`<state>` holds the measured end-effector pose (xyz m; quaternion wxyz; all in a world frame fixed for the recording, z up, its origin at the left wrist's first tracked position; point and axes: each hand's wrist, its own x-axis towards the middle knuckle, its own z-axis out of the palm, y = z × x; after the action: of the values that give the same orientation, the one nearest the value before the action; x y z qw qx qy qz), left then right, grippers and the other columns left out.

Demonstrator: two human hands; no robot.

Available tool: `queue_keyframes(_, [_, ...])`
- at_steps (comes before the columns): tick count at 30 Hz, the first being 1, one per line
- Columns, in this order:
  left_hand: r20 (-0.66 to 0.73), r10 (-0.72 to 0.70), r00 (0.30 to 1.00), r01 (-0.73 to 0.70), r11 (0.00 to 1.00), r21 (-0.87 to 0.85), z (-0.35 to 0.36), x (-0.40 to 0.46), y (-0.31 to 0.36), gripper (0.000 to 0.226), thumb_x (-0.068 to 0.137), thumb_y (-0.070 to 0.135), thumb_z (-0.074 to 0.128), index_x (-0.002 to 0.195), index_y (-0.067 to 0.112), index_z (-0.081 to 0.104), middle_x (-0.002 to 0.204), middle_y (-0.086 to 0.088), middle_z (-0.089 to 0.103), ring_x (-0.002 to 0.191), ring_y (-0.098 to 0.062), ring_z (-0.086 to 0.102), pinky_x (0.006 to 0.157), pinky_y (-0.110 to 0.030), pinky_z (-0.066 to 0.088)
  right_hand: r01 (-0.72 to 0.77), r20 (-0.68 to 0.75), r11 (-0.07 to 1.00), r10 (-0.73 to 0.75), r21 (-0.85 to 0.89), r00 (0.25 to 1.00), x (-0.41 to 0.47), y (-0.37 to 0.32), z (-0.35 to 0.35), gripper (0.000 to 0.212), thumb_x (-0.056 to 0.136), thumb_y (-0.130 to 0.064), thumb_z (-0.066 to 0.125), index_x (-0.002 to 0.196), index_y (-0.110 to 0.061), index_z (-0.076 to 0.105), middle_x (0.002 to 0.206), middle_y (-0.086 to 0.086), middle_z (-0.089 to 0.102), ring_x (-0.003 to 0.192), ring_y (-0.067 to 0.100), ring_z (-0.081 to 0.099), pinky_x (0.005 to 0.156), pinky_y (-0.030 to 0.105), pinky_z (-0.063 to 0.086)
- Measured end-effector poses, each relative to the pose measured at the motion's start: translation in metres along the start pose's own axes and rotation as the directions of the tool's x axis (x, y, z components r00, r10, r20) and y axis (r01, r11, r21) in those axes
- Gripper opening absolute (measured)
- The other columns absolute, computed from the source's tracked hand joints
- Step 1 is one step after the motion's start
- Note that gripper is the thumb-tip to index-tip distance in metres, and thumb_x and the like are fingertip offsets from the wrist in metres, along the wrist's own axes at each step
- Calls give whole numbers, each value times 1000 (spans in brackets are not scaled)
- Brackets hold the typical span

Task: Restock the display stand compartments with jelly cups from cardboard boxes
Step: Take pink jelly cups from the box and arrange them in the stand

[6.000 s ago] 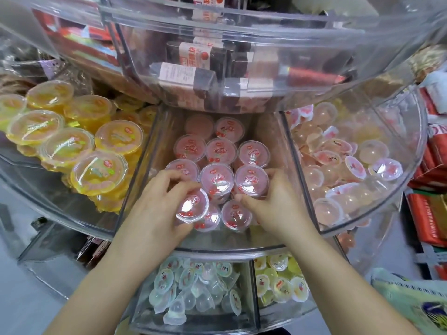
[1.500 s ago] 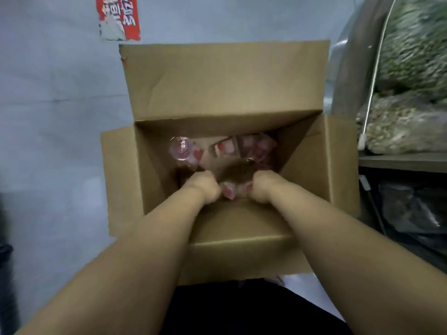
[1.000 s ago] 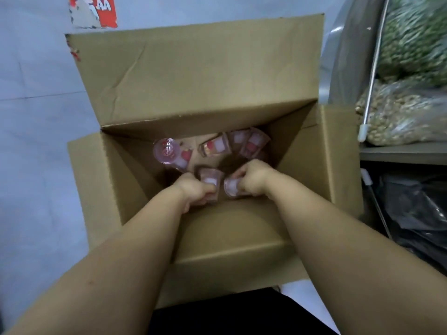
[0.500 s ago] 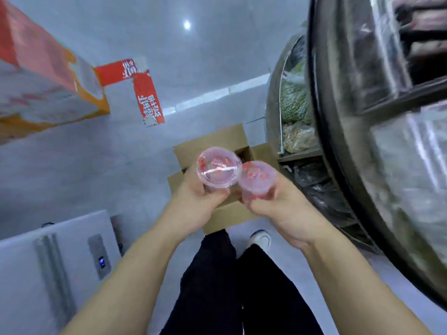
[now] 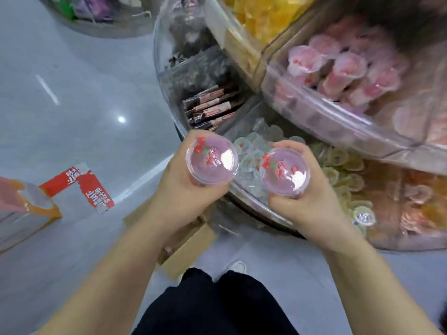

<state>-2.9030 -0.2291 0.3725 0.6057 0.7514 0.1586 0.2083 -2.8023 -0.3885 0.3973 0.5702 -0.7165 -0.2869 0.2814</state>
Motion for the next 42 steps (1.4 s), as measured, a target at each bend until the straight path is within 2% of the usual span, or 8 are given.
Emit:
queue_keyframes(5, [164, 131, 978, -130, 991, -19, 64, 30, 28, 53, 75, 14, 64, 122, 7, 42, 116, 27, 46, 112, 6, 45, 94, -8, 32, 15, -148, 1000, -15, -1, 989, -21, -9, -61, 54, 64, 3, 80, 105, -16, 49, 84, -27, 58, 76, -9, 56, 66, 5, 43])
queue_keyframes(8, [249, 146, 957, -147, 989, -13, 89, 48, 41, 49, 79, 13, 64, 123, 19, 44, 113, 31, 49, 112, 3, 48, 94, -11, 34, 25, -233, 999, -17, 33, 972, -23, -15, -89, 46, 68, 4, 77, 103, -5, 47, 79, -25, 62, 70, -11, 57, 61, 5, 43])
queue_keyframes(14, [166, 176, 970, -198, 972, 128, 114, 92, 63, 61, 53, 43, 83, 96, 39, 40, 94, 35, 54, 86, 10, 55, 70, -2, 38, 29, -321, 983, -86, -181, 943, -2, -26, -139, 60, 71, 0, 75, 117, -31, 53, 119, -7, 58, 110, 1, 56, 89, 14, 43])
queue_keyframes(20, [276, 226, 934, -252, 965, 65, 122, 154, 73, 64, 54, 47, 81, 107, 37, 47, 104, 31, 53, 99, 8, 52, 81, -3, 37, -57, -423, 977, -36, -204, 906, 39, -24, -160, 58, 64, -4, 67, 112, -31, 47, 98, -15, 60, 89, 1, 59, 75, 12, 48])
queue_keyframes(26, [429, 145, 892, -219, 967, 128, 114, 203, 71, 55, 60, 42, 80, 107, 30, 53, 104, 23, 59, 99, 5, 56, 80, -6, 42, -144, -434, 910, -44, -389, 900, 71, -16, -161, 63, 66, 0, 67, 118, -32, 51, 110, -9, 47, 108, 2, 46, 95, 12, 34])
queue_keyframes(33, [563, 222, 796, -487, 787, 378, 130, 224, 58, 65, 55, 37, 83, 109, 19, 52, 105, 14, 51, 96, 5, 45, 82, -6, 35, -278, -430, 784, 16, -555, 903, 82, -3, -155, 68, 72, 0, 62, 131, -29, 47, 123, -8, 48, 115, 6, 43, 86, 2, 25])
queue_keyframes(37, [611, 190, 768, -530, 724, 441, 136, 232, 48, 66, 53, 36, 85, 110, 20, 55, 102, 8, 52, 99, -10, 50, 82, -22, 39, -324, -417, 732, 60, -599, 907, 87, -3, -157, 69, 72, 1, 63, 131, -31, 44, 129, -6, 47, 115, 13, 48, 87, 13, 31])
queue_keyframes(42, [668, 181, 722, -596, 654, 466, 143, 238, 47, 67, 50, 33, 87, 104, 14, 54, 101, -1, 54, 98, -20, 51, 79, -31, 42, -401, -438, 712, 145, -576, 887, 90, -7, -155, 75, 68, -30, 79, 131, -39, 39, 132, -10, 45, 99, 19, 57, 83, 27, 44])
